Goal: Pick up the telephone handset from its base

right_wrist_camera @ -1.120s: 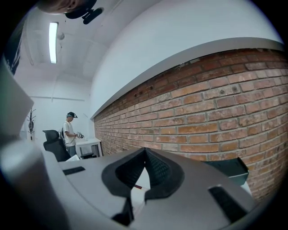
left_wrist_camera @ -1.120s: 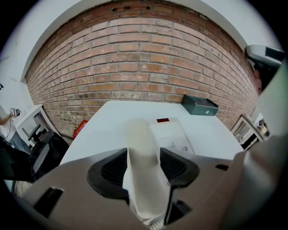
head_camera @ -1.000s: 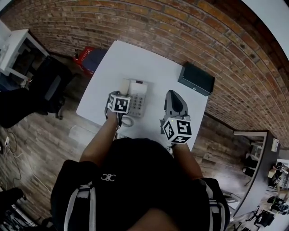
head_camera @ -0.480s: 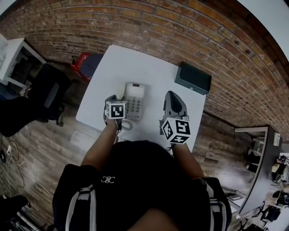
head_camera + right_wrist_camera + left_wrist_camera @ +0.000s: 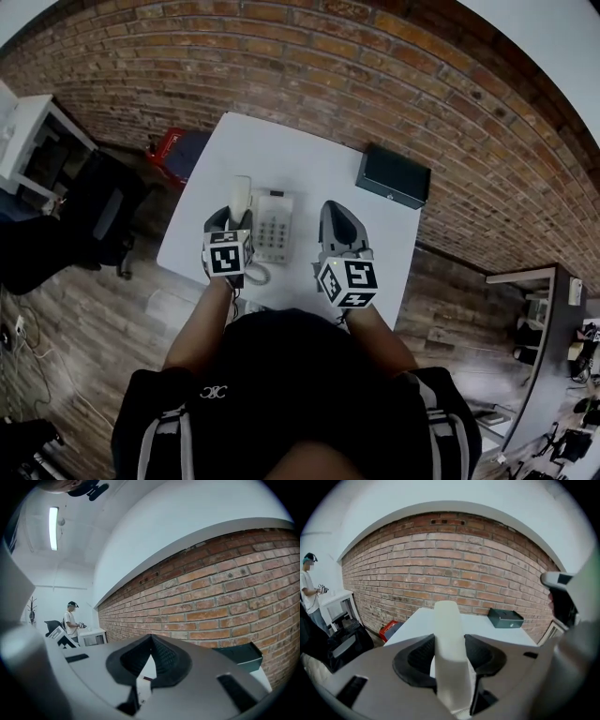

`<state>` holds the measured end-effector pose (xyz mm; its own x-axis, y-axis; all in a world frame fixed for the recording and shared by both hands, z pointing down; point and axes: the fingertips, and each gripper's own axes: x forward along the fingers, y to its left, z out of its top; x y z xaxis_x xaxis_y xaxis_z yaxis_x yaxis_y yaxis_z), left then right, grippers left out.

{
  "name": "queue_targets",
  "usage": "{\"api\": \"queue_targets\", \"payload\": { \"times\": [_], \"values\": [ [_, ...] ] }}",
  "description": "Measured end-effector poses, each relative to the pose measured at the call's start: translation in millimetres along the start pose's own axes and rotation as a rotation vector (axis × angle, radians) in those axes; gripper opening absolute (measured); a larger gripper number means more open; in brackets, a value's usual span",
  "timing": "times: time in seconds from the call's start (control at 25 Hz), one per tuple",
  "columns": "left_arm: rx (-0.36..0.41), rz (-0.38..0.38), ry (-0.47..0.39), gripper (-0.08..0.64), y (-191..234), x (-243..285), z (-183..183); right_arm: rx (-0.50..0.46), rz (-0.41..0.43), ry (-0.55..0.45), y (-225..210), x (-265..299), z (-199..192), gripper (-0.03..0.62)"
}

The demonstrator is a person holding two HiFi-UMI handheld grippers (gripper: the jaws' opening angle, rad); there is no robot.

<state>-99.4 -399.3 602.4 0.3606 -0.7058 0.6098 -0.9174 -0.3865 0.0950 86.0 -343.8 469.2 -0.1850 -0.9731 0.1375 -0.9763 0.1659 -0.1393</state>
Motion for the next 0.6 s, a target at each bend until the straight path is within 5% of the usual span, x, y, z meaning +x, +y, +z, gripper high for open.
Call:
{"api": "queue_targets", "payload": {
  "times": [0.32,0.6],
  "values": [
    [-0.011,-0.027,-0.277,0.203,-20,-76,72,0.018,0.075,-0.022,23,7,5,-0.003],
    [0.029,-0.002,-0.4,0.204,-32,-116,92,-0.017,0.135,-0.055,35,6,14,-0.003]
  ]
}}
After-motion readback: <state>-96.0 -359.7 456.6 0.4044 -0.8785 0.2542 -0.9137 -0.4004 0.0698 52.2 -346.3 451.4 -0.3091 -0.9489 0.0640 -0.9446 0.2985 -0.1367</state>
